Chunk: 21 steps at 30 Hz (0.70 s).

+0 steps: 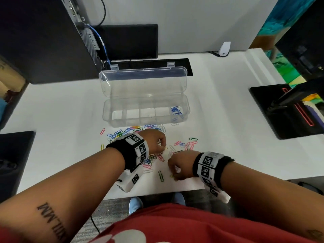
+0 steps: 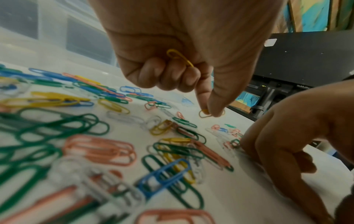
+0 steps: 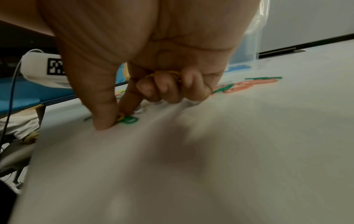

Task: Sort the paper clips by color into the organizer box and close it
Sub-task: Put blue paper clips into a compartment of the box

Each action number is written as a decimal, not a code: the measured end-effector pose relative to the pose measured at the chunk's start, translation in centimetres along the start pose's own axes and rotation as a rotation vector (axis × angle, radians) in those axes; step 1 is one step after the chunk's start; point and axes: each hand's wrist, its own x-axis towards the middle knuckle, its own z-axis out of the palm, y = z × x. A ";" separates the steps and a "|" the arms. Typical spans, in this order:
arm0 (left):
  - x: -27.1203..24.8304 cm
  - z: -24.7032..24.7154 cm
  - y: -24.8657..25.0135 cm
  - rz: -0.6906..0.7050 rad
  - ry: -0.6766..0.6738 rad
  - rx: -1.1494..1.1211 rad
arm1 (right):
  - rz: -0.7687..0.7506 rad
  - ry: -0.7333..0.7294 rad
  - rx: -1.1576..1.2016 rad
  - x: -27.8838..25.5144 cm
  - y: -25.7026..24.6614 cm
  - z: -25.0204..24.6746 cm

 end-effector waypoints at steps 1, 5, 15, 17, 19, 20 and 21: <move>-0.2 -0.1 -0.1 -0.002 0.010 -0.003 | -0.005 0.011 -0.008 0.2 0.0 -0.1; -0.8 -0.7 -0.1 -0.029 0.017 -0.035 | -0.008 0.050 -0.047 0.6 0.2 -0.9; -1.2 -3.6 -0.2 -0.041 0.131 -0.204 | 0.131 0.237 0.189 1.3 2.2 -3.2; -1.3 -4.4 -0.3 -0.062 0.144 -0.277 | 0.174 0.284 0.338 1.0 2.4 -4.4; -1.3 -5.2 -0.3 -0.110 0.128 -0.390 | 0.229 0.321 0.495 0.7 2.8 -5.7; -1.3 -5.6 -0.3 -0.143 0.115 -0.458 | 0.250 0.325 0.622 0.6 2.9 -6.3; -1.2 -6.1 -0.3 -0.174 0.105 -0.533 | 0.255 0.331 0.782 0.5 3.0 -6.9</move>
